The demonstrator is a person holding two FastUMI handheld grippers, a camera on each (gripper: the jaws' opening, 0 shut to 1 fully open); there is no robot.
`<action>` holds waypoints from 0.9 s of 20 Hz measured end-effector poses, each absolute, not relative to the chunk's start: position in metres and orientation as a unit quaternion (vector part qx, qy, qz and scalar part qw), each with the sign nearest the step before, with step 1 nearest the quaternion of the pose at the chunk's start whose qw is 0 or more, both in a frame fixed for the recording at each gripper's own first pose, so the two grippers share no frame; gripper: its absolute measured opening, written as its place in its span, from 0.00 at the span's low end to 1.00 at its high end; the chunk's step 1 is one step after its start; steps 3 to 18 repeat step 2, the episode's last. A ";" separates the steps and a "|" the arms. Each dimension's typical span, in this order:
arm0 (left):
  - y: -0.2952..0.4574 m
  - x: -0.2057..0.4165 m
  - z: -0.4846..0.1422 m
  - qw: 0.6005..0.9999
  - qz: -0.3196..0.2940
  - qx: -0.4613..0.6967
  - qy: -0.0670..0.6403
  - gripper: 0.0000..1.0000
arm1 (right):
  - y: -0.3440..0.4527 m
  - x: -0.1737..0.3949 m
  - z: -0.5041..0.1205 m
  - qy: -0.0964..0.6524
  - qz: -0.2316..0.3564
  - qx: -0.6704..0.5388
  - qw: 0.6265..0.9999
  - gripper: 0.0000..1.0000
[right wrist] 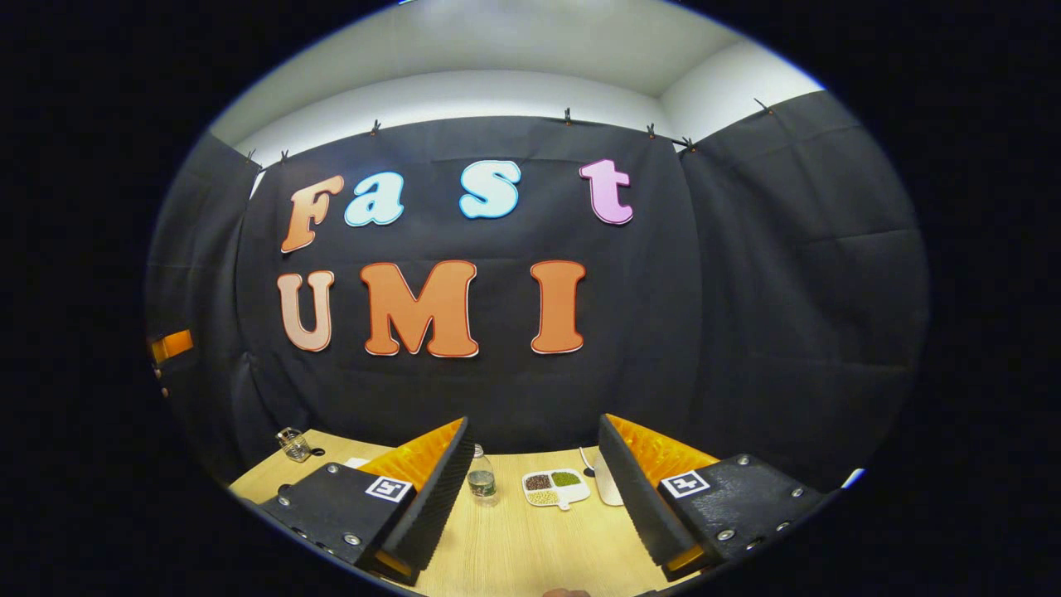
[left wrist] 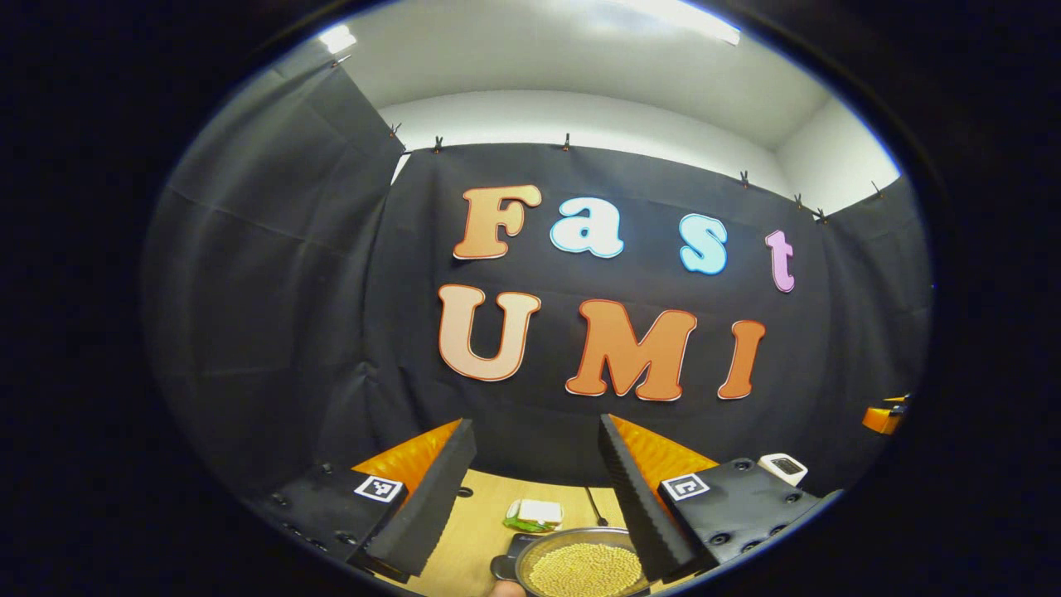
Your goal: First push the handle of the pot to place it horizontally, then grasp the pot with both hands and set it on the induction cooktop.
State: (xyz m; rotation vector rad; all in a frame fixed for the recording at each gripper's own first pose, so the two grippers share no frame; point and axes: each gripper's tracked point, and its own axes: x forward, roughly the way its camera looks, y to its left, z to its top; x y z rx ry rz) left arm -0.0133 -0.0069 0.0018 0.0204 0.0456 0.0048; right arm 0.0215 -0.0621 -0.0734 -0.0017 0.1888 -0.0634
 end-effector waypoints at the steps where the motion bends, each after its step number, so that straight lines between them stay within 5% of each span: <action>1: -0.009 -0.013 0.003 1.000 0.001 0.009 0.022 0.96 | -0.063 0.022 -0.076 0.095 -0.032 0.000 0.995 0.94; 18: -0.011 -0.013 0.004 1.000 0.002 0.010 0.016 0.96 | -0.065 0.022 -0.077 0.095 -0.035 -0.001 0.995 0.94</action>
